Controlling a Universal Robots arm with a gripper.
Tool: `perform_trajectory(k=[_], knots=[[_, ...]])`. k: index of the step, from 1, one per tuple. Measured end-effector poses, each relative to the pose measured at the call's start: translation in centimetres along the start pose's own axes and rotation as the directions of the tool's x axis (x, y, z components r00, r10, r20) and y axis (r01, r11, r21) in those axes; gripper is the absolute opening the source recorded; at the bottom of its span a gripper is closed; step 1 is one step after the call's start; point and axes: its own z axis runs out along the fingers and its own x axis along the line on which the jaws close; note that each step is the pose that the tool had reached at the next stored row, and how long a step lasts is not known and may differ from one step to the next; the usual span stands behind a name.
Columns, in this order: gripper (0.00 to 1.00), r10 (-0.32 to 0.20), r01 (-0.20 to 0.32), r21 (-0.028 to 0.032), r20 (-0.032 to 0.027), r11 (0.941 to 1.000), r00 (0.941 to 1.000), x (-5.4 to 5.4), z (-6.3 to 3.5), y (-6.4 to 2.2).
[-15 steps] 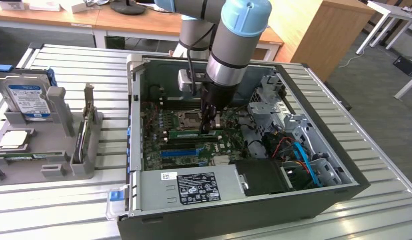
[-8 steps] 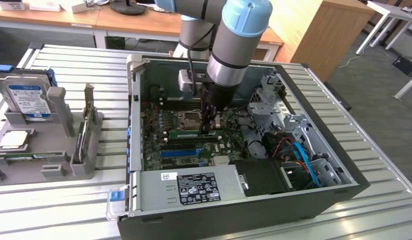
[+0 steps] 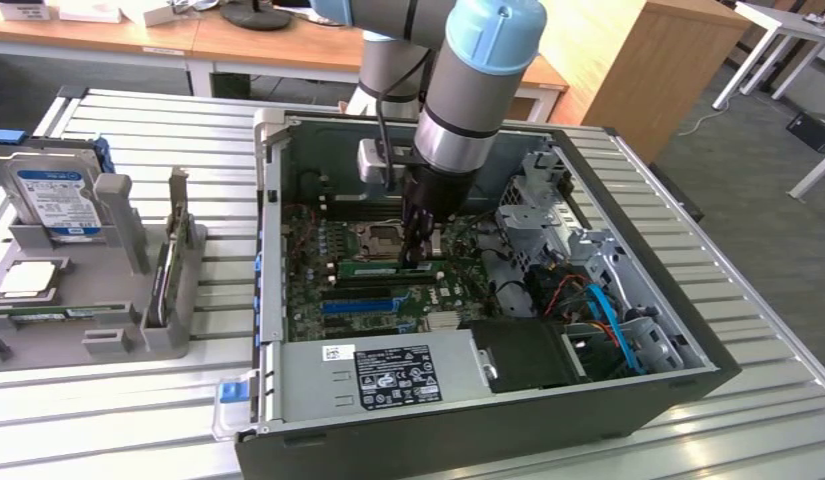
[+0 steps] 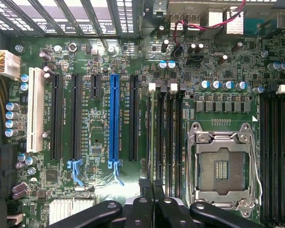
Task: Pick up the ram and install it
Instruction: 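Insert the ram into the slot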
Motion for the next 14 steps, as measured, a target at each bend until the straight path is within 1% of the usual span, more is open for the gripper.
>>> perform_trajectory(k=[14], knots=[[0.12,0.0,0.0,0.0,-0.0001,1.0,1.0,0.0,0.16,-0.01]])
